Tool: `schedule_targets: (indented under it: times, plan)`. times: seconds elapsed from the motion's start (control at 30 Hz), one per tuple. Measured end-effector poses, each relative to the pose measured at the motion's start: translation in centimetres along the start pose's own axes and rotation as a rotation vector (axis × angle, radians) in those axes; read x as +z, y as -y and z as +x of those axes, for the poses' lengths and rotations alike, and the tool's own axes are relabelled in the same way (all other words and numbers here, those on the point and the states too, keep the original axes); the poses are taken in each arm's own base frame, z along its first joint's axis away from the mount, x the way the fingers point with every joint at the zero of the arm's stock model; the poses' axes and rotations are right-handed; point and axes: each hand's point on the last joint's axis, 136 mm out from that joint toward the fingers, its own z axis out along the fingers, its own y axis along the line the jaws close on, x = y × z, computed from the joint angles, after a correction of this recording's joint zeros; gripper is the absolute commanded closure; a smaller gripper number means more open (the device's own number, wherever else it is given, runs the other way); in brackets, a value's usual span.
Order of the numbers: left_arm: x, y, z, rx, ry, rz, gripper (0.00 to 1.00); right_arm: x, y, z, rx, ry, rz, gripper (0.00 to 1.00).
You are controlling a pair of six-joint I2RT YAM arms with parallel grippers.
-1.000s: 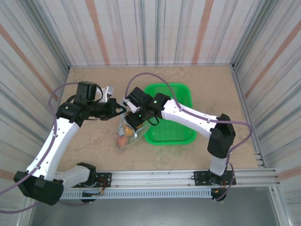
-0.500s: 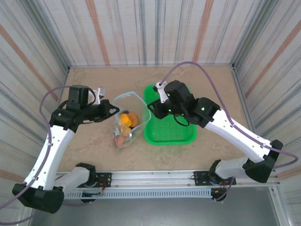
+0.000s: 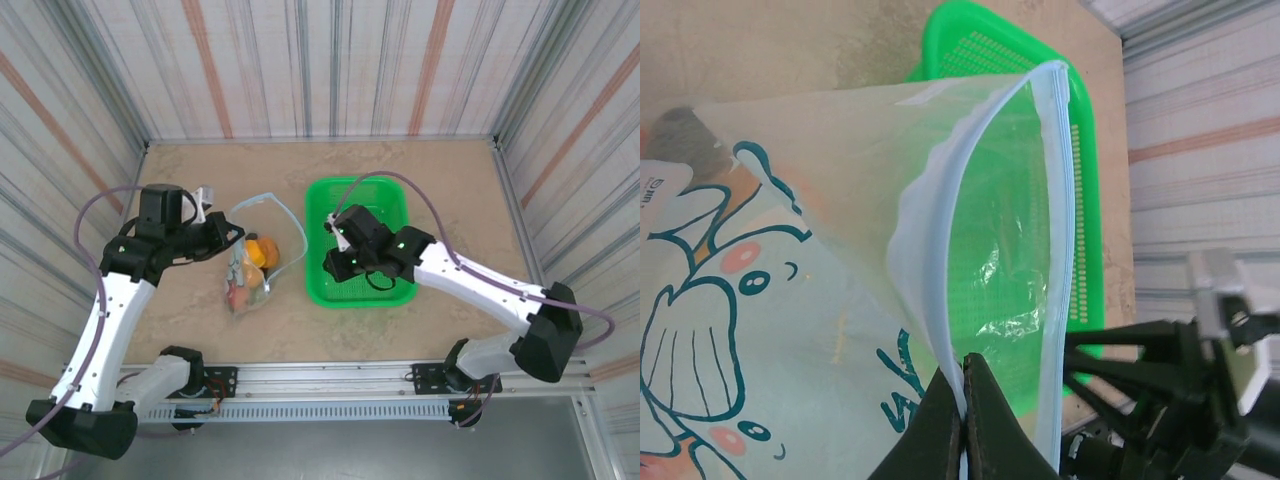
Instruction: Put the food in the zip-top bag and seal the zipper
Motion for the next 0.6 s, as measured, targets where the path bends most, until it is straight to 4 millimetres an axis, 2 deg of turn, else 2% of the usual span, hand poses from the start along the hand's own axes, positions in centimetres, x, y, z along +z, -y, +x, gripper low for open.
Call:
schedule_targets:
  times: [0.07,0.17,0.27,0.4,0.53,0.6]
  plan:
    - [-0.1,-0.2,-0.1,-0.007,0.008,-0.005,1.0,1.1,-1.0,1.0,-0.024,-0.043,-0.013,0.61]
    - [-0.2,-0.1,-0.1,-0.011,0.012,-0.003,1.0,2.0,-1.8,2.8,-0.056,-0.108,-0.009,0.6]
    - [-0.3,-0.2,0.0,-0.012,0.011,-0.003,1.0,1.7,-2.0,4.4,-0.073,-0.152,0.012,0.67]
    - [-0.2,-0.4,0.3,-0.015,0.007,-0.005,1.0,0.0,-2.1,6.2,-0.072,-0.172,0.034,0.78]
    - [-0.2,-0.2,0.3,-0.018,0.004,0.005,1.0,-1.8,-1.0,9.1,-0.043,-0.217,0.063,0.88]
    - [-0.2,-0.2,0.3,-0.019,0.002,0.008,1.0,-2.1,-0.1,10.5,-0.019,-0.246,0.085,0.88]
